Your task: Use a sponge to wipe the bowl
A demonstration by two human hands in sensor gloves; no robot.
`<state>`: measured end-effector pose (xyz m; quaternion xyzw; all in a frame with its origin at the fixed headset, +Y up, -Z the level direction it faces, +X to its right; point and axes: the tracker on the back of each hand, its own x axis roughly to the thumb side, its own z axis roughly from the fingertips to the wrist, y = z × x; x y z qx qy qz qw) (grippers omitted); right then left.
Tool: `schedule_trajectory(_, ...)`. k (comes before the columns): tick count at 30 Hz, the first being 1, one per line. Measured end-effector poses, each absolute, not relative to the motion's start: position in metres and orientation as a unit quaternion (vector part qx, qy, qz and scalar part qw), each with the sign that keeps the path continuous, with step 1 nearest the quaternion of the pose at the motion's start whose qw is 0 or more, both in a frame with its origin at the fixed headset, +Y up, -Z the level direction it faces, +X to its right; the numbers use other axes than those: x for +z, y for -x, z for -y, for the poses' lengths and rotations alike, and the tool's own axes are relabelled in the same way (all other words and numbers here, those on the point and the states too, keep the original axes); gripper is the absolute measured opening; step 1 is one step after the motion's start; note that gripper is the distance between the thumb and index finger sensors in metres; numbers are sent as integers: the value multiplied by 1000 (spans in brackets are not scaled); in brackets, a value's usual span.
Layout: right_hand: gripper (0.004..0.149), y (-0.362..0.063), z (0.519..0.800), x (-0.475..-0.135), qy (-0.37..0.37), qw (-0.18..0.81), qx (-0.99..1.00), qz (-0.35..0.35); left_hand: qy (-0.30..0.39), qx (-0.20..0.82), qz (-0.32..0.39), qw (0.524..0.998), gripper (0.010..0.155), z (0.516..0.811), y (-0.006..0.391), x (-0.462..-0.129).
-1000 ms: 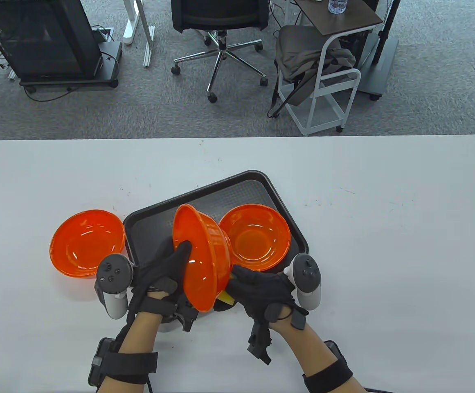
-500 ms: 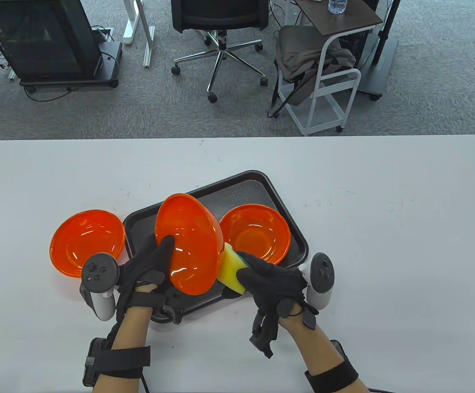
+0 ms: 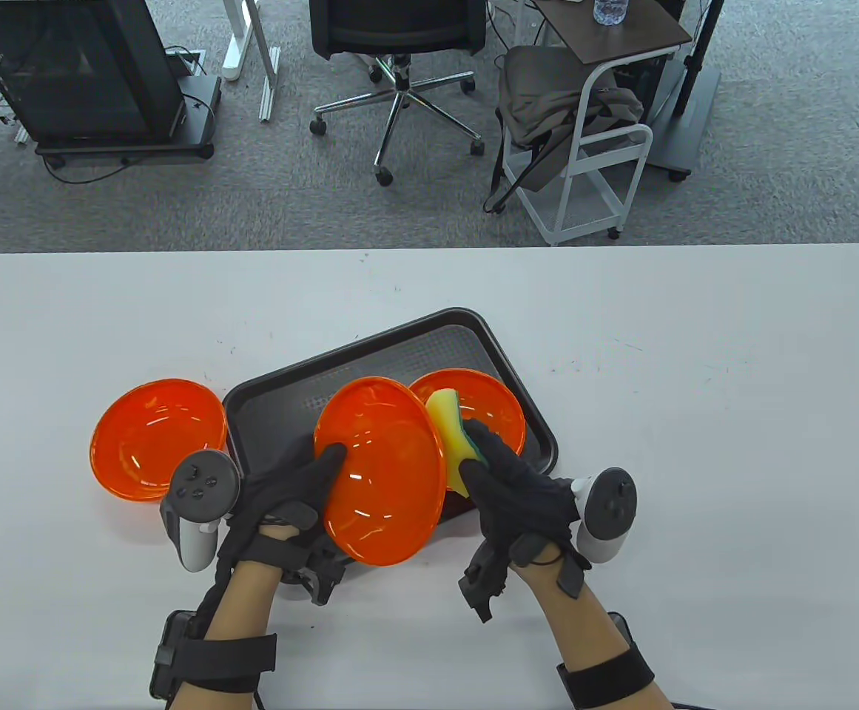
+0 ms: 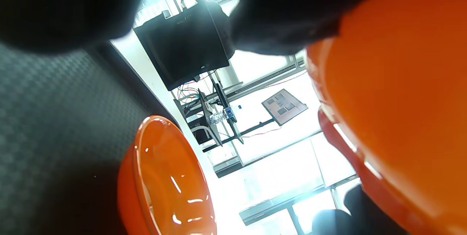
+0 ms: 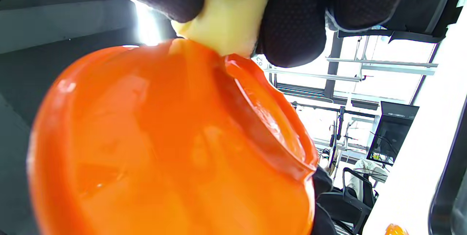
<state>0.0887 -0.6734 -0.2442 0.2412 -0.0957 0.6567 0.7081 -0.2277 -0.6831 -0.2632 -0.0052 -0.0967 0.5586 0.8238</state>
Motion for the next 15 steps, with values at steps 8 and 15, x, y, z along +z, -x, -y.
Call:
schedule_trajectory(8, 49, -85, 679, -245, -244, 718, 648, 73, 35, 568, 149, 809, 52, 680, 210, -259)
schedule_trajectory(15, 50, -76, 683, -246, -256, 713, 652, 38, 6, 580, 174, 796, 52, 675, 202, -256)
